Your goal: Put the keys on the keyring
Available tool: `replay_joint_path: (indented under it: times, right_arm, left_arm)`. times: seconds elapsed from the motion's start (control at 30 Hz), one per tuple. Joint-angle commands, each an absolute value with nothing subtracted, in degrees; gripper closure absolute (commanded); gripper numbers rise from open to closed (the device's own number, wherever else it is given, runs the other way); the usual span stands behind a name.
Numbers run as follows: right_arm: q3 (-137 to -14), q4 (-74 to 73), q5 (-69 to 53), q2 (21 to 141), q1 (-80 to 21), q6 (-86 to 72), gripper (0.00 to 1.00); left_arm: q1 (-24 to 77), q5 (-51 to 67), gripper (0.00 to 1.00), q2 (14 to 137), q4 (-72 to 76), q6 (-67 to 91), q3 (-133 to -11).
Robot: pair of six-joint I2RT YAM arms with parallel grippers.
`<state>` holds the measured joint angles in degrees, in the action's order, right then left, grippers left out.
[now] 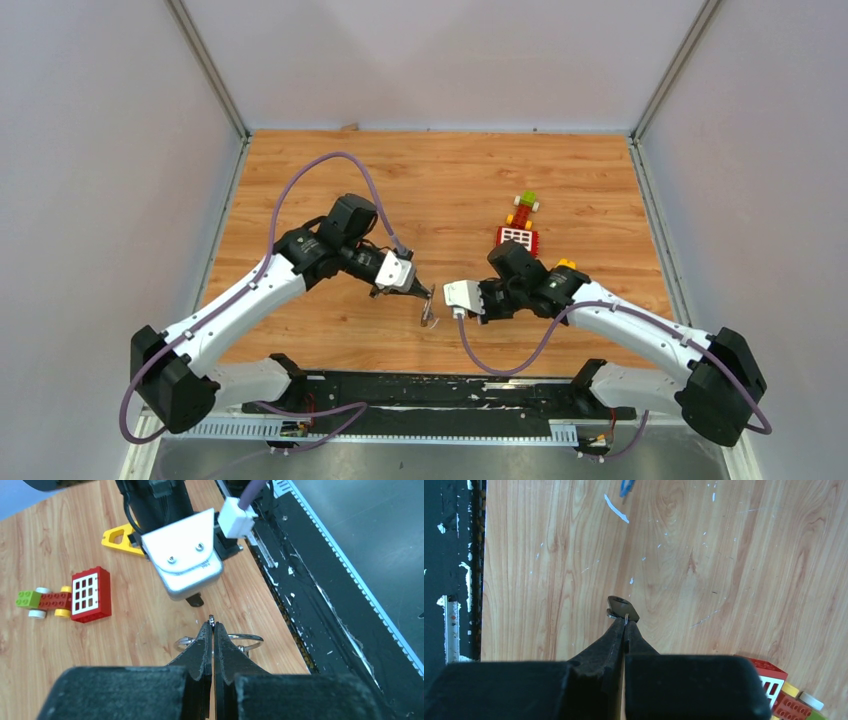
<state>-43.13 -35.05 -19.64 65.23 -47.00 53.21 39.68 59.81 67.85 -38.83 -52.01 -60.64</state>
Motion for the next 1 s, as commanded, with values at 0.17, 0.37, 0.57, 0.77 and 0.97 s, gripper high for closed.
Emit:
replay_joint_path:
  times: [0.17,0.37,0.57,0.77,0.97]
  right_arm:
    - [-42.9,-31.5,-24.8,65.9,-45.4,52.6,0.99]
    - [-43.9,-31.9,-25.4,65.0,-45.0,52.2,1.00]
    - [-45.7,-30.8,-28.4,60.3,-44.4,52.4,1.00]
    - [-50.8,-33.1,-36.1,57.4,-44.4,52.2,1.00]
    - [-55.2,-34.1,-39.3,58.9,-44.4,51.7,1.00]
  left_arm:
    - [39.7,57.7,1.00,64.3,-43.2,-64.4,-57.5]
    - [39.8,57.5,1.00,63.4,-43.0,-69.6,-55.8]
    - [39.7,60.7,1.00,63.1,-41.3,-70.3,-54.6]
    - [39.7,65.8,1.00,64.1,-42.5,-69.2,-56.7]
    - [39.8,69.9,1.00,66.5,-52.3,-78.2,-59.5]
